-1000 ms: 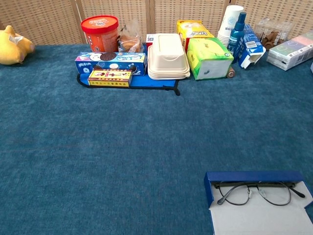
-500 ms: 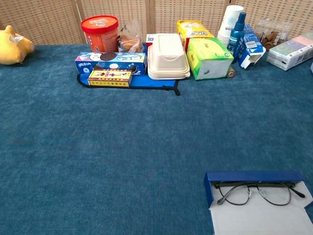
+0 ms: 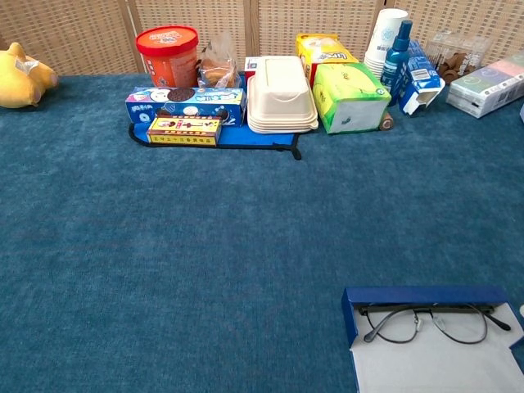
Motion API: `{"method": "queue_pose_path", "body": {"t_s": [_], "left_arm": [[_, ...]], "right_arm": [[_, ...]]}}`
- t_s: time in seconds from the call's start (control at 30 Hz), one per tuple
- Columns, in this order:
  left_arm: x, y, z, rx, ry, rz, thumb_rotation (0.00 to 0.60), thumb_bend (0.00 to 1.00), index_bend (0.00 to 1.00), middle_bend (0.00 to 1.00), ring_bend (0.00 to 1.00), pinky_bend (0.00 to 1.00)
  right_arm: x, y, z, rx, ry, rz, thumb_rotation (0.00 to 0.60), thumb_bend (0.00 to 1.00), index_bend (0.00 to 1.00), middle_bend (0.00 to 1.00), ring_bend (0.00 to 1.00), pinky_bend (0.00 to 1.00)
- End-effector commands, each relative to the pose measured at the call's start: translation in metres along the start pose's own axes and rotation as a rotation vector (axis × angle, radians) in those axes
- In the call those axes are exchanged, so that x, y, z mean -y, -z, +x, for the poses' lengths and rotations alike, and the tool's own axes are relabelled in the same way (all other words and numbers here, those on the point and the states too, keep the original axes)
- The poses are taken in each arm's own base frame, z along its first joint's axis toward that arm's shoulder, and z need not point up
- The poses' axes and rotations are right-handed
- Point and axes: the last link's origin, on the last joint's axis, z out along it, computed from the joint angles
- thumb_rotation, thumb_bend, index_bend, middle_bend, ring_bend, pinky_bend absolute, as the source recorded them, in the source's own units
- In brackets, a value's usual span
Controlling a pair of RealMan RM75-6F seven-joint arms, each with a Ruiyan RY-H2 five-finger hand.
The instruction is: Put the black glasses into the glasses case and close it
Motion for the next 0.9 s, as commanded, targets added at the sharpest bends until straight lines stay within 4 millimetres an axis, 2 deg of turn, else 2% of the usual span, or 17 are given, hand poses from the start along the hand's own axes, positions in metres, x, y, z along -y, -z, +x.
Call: {"method": "queue_pose_path", "body": {"t_s": [0.03, 0.9], "left_arm": [[0.000, 0.001, 0.001, -0.002, 0.002, -0.002, 0.600, 0.30, 0.20, 0.24, 0.12, 0.00], [-0.010, 0.006, 0.013, -0.028, -0.032, -0.032, 0.600, 0.30, 0.20, 0.24, 0.12, 0.00]], "right_arm": [[0.001, -0.002, -0.002, -0.018, -0.012, 0.008, 0.600, 0.16, 0.00, 0.00, 0.00, 0.09], [-0.002, -0.020, -0.019, -0.033, -0.103, 0.051, 0.600, 0.16, 0.00, 0.00, 0.00, 0.09]]}}
